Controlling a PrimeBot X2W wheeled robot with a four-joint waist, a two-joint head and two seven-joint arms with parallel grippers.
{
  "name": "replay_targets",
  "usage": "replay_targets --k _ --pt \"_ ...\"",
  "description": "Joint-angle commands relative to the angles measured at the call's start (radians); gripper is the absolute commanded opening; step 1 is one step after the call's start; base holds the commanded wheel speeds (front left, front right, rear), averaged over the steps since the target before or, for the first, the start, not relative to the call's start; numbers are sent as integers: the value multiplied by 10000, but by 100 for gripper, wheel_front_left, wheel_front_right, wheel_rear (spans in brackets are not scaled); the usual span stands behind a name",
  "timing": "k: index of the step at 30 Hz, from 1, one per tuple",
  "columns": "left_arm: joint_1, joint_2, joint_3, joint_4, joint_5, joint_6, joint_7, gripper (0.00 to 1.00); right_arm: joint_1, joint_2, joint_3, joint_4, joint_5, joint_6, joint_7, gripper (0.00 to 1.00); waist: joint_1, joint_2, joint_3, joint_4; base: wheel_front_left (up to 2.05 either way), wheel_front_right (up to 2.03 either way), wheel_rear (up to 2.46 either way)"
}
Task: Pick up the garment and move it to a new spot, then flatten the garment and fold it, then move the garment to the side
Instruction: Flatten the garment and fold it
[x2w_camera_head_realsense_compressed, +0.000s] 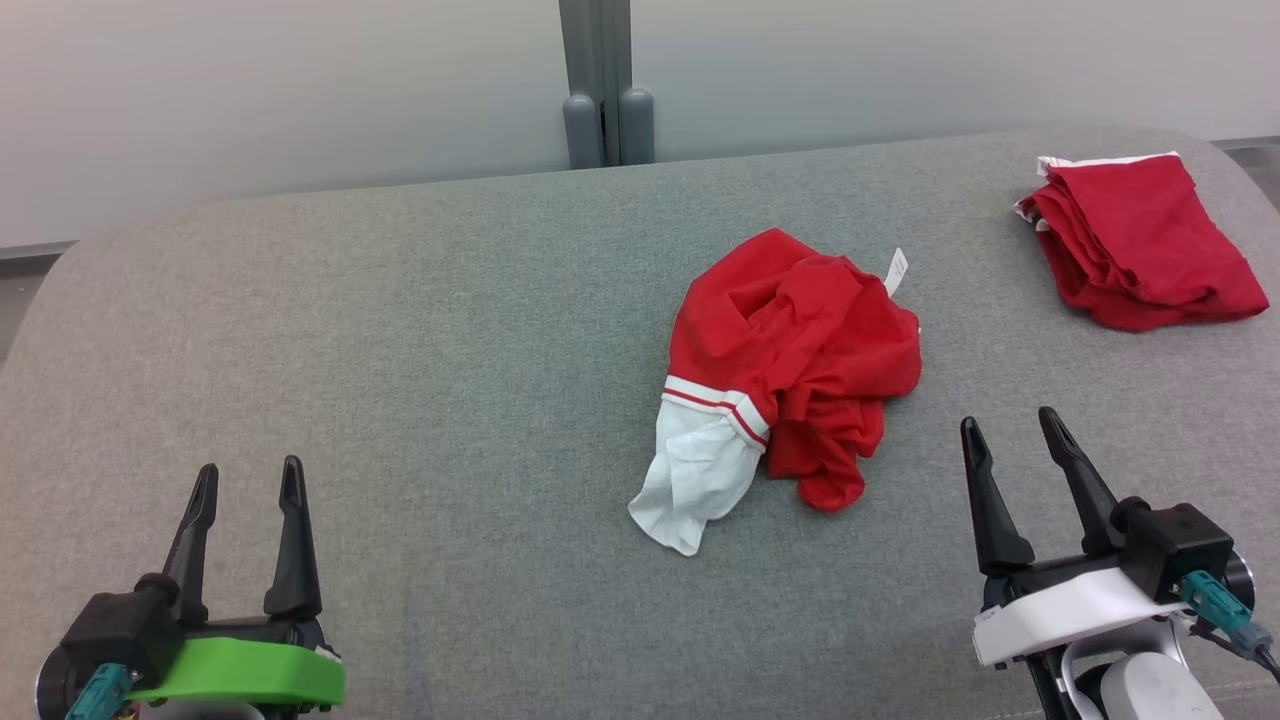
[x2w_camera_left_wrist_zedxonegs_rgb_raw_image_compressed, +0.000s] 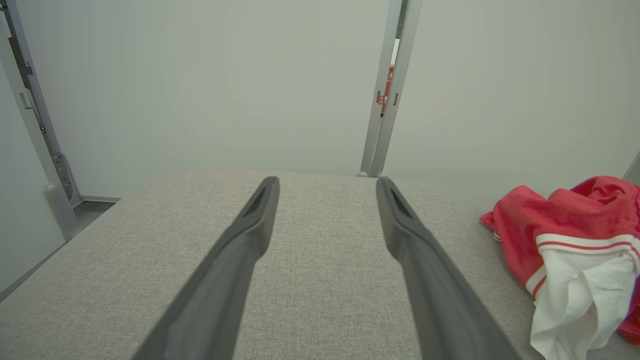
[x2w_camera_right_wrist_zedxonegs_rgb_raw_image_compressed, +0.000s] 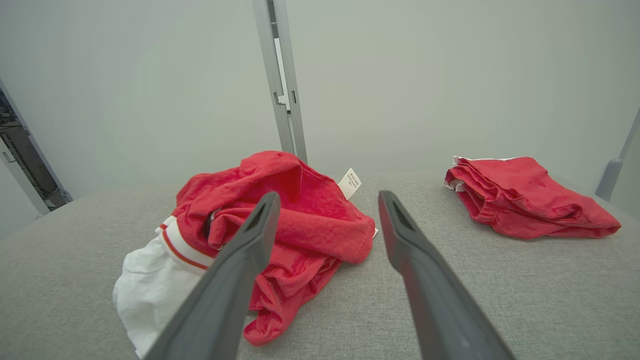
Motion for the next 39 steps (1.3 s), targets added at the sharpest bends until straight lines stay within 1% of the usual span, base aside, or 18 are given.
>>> replay_targets --k 1,13,39 --pt "81 -47 56 52 55 -50 -27 100 129 -19 6 18 -47 -6 -31 100 0 0 -12 -4 0 0 0" --pt "57 -151 185 140 245 -116 -27 100 123 -94 28 64 39 -6 -31 100 0 0 -1 -38 0 0 0" --pt "-104 -75 272 295 324 -133 -27 100 71 -11 -9 119 -34 -6 -31 100 0 0 31 -31 0 0 0"
